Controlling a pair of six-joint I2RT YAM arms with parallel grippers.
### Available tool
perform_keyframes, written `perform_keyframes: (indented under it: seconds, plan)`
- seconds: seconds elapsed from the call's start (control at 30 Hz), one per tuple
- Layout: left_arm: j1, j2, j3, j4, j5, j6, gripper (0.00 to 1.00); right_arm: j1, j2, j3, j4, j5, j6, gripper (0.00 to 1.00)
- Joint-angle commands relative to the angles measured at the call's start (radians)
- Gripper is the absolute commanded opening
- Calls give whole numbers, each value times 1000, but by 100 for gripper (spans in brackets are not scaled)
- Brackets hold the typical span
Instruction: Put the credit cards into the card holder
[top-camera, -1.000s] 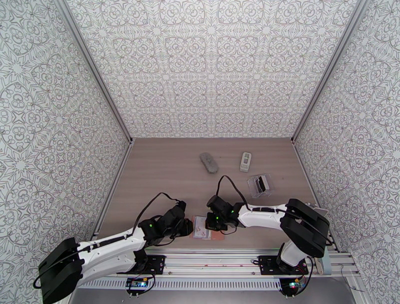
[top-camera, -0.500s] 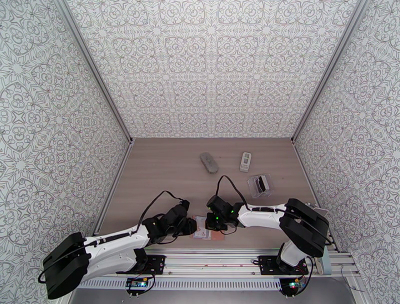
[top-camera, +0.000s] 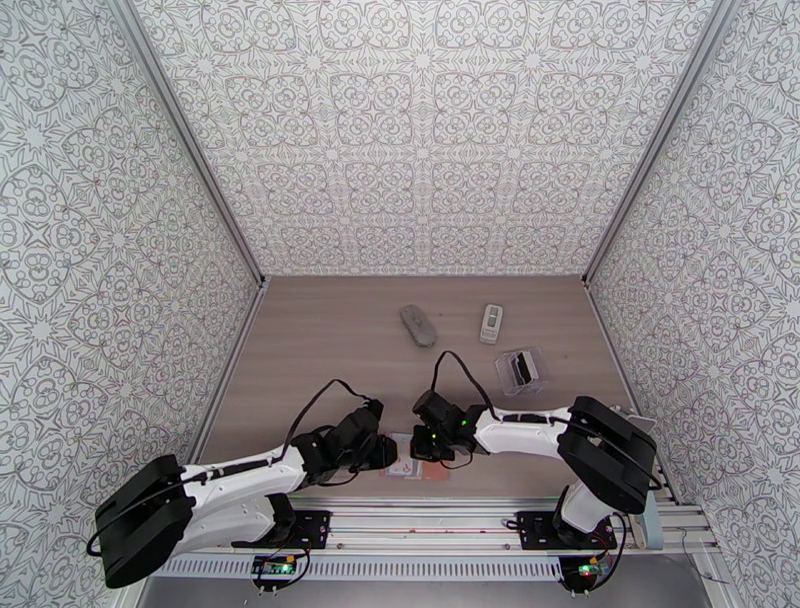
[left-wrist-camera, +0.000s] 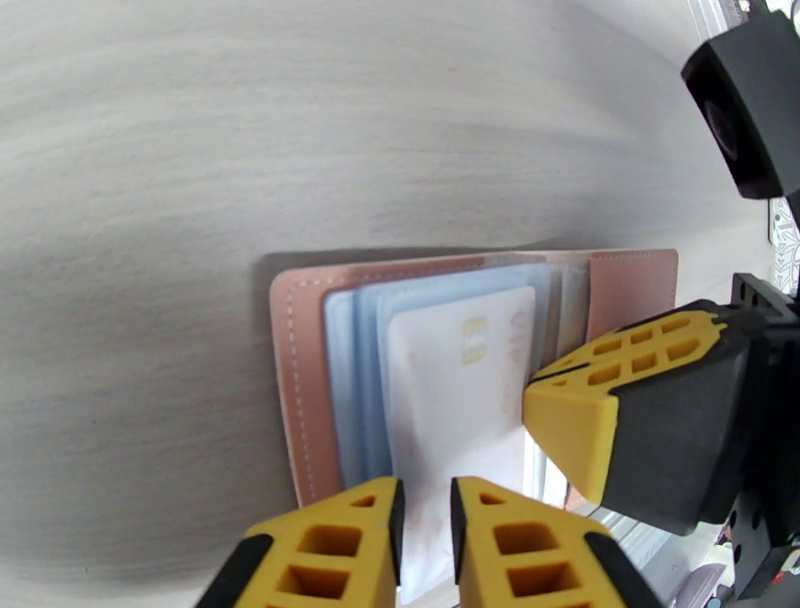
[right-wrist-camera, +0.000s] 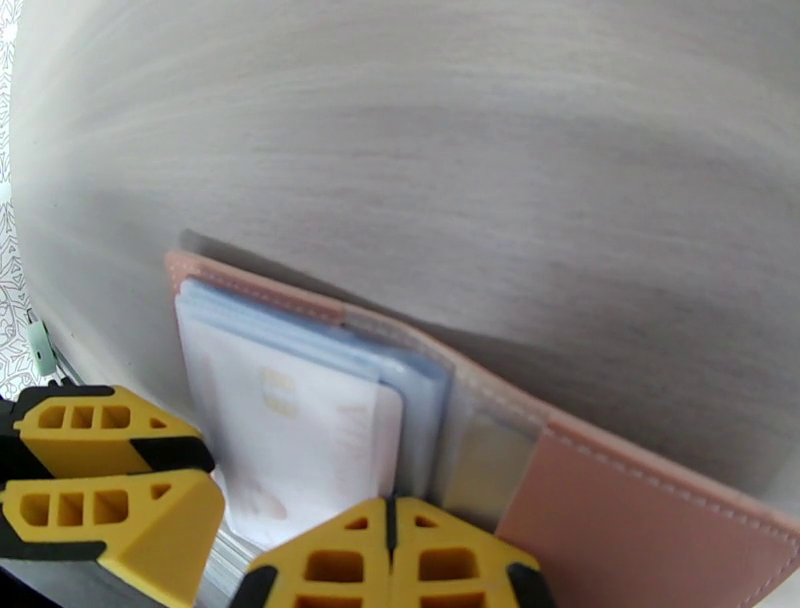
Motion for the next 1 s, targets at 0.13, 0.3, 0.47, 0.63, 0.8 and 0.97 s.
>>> perform_keyframes:
  seconds: [0.13, 0.3, 0.47, 0.63, 0.8, 0.97]
  plan:
    - [-19, -23, 31, 26, 16, 9, 24, 7, 22, 1, -29, 6, -10, 0]
    - [-22, -56, 31, -43, -35, 12, 24, 7, 21, -5, -25, 6, -7, 0]
    - [-22, -50, 24, -38, -36, 9, 24, 7, 19, -4, -25, 6, -6, 0]
    - [-28, -21, 26, -17, -29, 7, 24, 7, 23, -5, -22, 6, -6, 0]
    - [-30, -12, 29, -19, -34, 9, 26, 7, 27, -6, -19, 5, -5, 0]
    - [-33, -12, 31, -15, -30, 9, 26, 7, 25, -6, -17, 5, -5, 0]
